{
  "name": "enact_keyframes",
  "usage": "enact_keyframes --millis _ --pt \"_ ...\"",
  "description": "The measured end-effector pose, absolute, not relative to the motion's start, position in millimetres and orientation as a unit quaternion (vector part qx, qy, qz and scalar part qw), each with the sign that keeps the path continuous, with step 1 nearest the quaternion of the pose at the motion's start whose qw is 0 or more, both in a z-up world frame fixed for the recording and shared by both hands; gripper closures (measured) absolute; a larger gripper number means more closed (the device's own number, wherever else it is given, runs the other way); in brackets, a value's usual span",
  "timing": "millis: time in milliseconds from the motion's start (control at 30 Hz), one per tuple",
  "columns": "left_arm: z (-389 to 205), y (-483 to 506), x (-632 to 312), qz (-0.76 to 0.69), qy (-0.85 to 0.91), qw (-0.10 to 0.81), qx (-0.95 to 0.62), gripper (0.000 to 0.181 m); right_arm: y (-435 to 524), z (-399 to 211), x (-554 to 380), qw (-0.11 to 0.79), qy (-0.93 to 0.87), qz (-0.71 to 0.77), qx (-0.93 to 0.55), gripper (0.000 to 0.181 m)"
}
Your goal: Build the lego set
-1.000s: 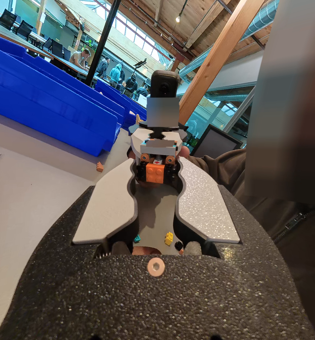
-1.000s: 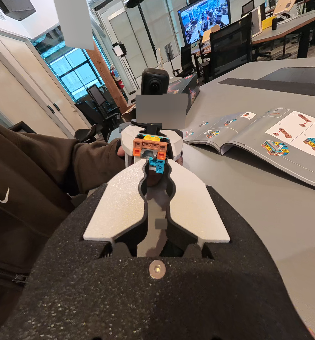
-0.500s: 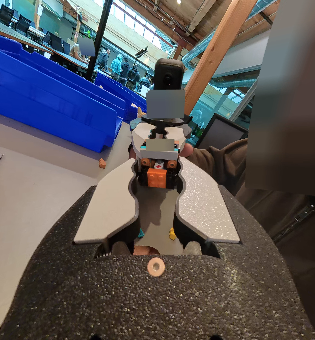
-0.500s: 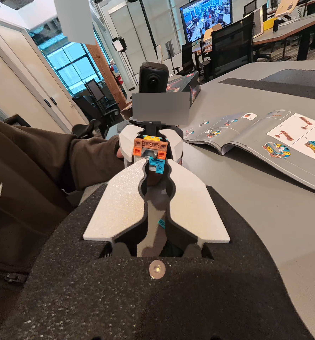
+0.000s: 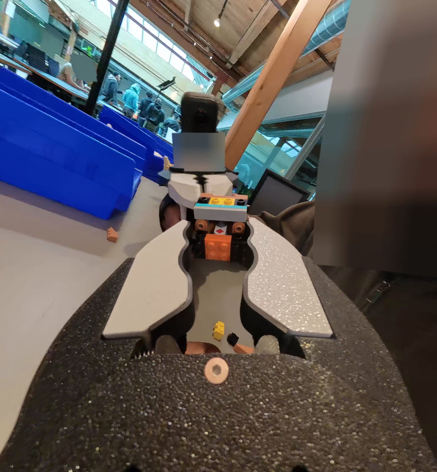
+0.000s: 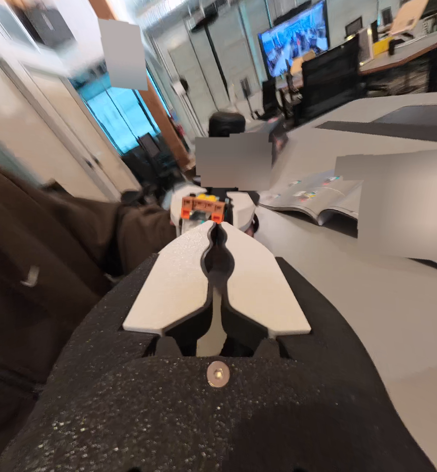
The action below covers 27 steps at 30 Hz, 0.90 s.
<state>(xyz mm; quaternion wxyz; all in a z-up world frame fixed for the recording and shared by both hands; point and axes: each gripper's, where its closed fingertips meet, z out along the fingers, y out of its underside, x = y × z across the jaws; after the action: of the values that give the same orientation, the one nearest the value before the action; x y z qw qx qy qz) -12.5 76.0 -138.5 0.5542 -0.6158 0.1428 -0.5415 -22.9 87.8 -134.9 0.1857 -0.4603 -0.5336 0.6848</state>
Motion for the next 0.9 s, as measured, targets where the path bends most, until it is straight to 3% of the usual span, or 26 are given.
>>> enact_keyframes --millis 100,367,567,900 --pt "-138.0 75.9 -9.0 -0.550 0.141 0.550 -0.613 0.142 87.5 -134.2 -20.8 0.160 -0.526 0.700 -0.455 0.181" --pt "-131.2 80.0 -22.1 -0.554 0.109 0.572 -0.595 0.142 86.7 -139.0 -24.1 0.211 -0.552 0.664 -0.458 0.181" --pt "-131.6 80.6 -20.0 -0.522 0.126 0.591 -0.602 0.142 83.5 -137.9 -25.5 0.230 -0.560 0.650 -0.460 0.169" --pt "-134.2 82.7 -19.9 -0.482 0.141 0.609 -0.614 0.141 82.2 -135.5 -26.1 0.234 -0.556 0.651 -0.462 0.165"
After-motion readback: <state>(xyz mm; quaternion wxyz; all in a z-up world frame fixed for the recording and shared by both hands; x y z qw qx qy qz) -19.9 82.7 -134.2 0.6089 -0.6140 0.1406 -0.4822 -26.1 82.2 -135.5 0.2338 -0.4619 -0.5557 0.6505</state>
